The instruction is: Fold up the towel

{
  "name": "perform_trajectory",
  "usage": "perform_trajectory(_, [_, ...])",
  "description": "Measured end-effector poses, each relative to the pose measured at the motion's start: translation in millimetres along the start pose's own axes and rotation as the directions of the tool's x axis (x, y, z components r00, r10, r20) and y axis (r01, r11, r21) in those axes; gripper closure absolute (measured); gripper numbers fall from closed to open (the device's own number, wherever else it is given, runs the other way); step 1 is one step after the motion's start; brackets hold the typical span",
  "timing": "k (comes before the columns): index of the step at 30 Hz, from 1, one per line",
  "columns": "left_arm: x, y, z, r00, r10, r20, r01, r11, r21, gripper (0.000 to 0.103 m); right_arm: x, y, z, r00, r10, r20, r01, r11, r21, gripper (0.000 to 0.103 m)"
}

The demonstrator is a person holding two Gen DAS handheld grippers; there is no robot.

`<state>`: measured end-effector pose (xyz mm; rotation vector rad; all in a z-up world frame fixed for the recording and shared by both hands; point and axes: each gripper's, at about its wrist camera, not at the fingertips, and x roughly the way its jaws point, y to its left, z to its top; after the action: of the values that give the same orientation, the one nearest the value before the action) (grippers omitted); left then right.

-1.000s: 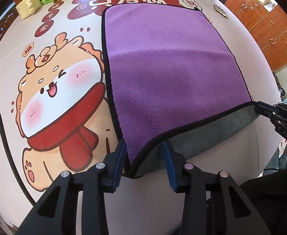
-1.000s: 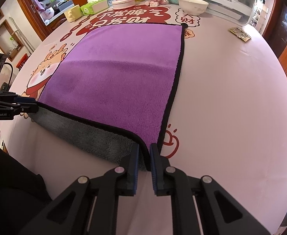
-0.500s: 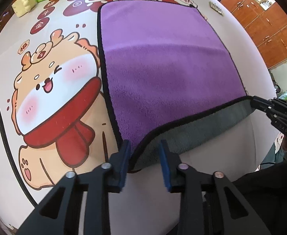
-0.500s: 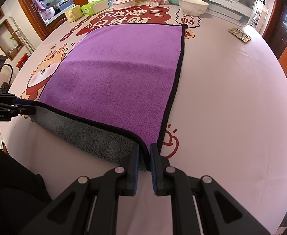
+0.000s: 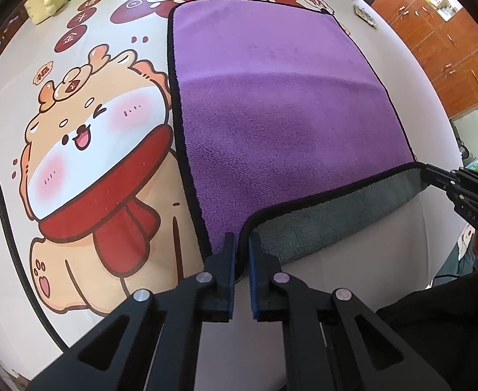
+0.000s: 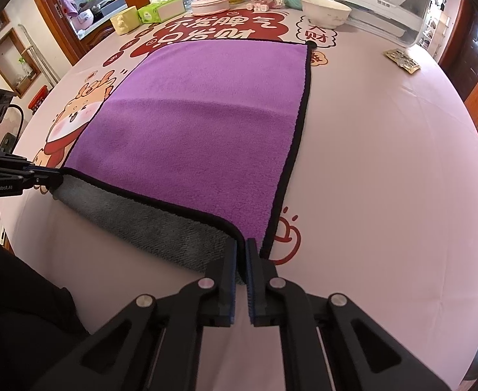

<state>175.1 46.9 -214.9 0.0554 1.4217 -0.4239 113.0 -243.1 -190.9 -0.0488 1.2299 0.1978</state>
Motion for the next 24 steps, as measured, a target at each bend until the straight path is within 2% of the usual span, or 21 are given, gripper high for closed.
perform_trajectory(7, [-1.0,-3.0,1.4,1.000,0.010,0.004,-0.010,1.000,0.001,0.098,-2.9,1.3,1.4,1.000,-0.004,0.006,0.004,1.000,0.004,0.099])
perform_trajectory(12, [-19.1,-5.0,4.6,0.999,0.011,0.031,-0.011,1.000,0.003,0.098,-14.7,2.9,6.1,1.000,-0.008,0.025,0.008,1.000,0.001,0.099])
perform_trajectory(18, [-60.0,-14.3,15.2,0.992,0.029,0.125,-0.033,0.999,0.030,0.098,-49.7,10.2,25.4,0.993,-0.042,0.110,0.045,0.999,-0.028,0.099])
perform_trajectory(24, [-105.8,-13.8,38.9,0.964,0.035,0.262,-0.042,0.999,0.021,0.098,-86.7,13.4,55.5,0.968,-0.092,0.232,0.107,0.993,-0.054,0.099])
